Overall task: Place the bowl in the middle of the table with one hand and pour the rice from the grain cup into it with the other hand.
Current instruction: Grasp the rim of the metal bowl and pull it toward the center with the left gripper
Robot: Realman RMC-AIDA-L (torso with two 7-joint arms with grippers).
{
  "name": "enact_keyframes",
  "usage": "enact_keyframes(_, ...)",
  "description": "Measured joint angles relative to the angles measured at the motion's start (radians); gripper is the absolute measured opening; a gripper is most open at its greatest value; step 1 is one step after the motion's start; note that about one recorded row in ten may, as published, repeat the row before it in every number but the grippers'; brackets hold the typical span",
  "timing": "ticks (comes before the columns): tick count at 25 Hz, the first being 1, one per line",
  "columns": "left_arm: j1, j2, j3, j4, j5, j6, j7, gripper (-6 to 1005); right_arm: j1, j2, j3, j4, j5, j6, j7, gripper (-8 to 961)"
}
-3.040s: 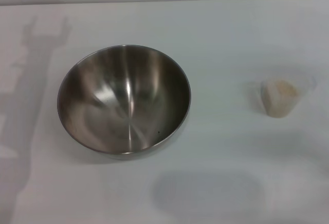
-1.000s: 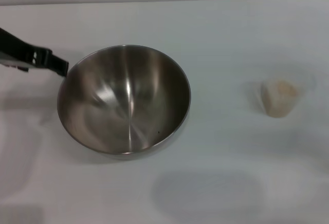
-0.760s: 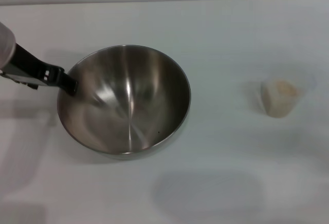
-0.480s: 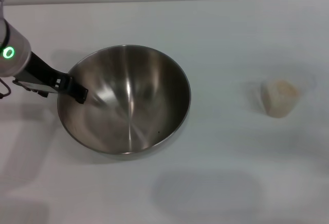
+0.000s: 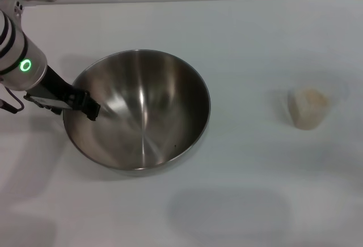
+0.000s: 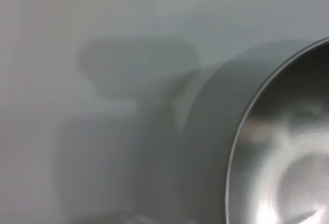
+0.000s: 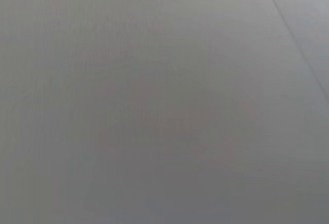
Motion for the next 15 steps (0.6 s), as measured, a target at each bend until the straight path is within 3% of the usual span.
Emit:
enact_keyframes(10,-0.005,0.003,-0.01,0.035,0.014,0.031,0.021,612,0.0,0.002,0.0,0.0,0.0,-0.006,0.0,765)
enact_keyframes(15,-0.012,0.004,-0.031,0.058,0.015,0.031,0.041,410,0.0,0.003,0.0,0.0,0.0,-0.006,0.0,764)
